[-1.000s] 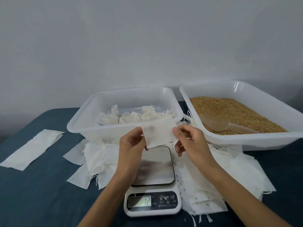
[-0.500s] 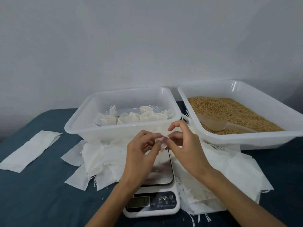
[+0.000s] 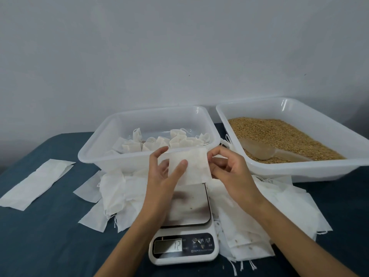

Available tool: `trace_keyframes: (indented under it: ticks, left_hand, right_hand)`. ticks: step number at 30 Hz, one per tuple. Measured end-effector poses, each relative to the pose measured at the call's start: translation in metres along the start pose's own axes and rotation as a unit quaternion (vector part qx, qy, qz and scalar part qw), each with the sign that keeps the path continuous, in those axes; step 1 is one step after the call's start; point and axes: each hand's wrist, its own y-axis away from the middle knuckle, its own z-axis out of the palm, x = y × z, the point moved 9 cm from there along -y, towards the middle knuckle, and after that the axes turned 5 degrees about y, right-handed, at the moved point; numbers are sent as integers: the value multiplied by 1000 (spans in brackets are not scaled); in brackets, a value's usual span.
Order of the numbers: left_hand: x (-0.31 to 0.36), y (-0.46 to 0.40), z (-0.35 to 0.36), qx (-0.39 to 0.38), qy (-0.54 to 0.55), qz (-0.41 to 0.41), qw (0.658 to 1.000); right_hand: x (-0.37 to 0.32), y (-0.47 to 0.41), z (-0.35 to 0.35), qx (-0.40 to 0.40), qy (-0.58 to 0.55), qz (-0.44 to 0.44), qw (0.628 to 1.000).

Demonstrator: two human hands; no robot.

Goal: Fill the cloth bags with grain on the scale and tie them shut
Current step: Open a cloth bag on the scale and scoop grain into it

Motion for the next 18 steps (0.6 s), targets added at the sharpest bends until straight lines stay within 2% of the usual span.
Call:
trace_keyframes:
  ticks: [2,6,10,15,18]
  left_hand:
    - [0,2,2,-8,14,11,1000]
    - [13,6,-4,29,-69,93,993]
    - [15,7,-1,12,-59,108,992]
    - [18,4,-1,-1,-19,122,992]
    - [18,5,5,-24,-32,125,991]
  right_hand:
    - [-1,0,-3,22,44,-16,999]
    - [-1,1,-13,75,131,-24,988]
    - [-10,5,-13,95,195,-66,974]
    - [-4,4,-19,96,99,-27,990]
    - [2,2,-7,26,83,-6,996]
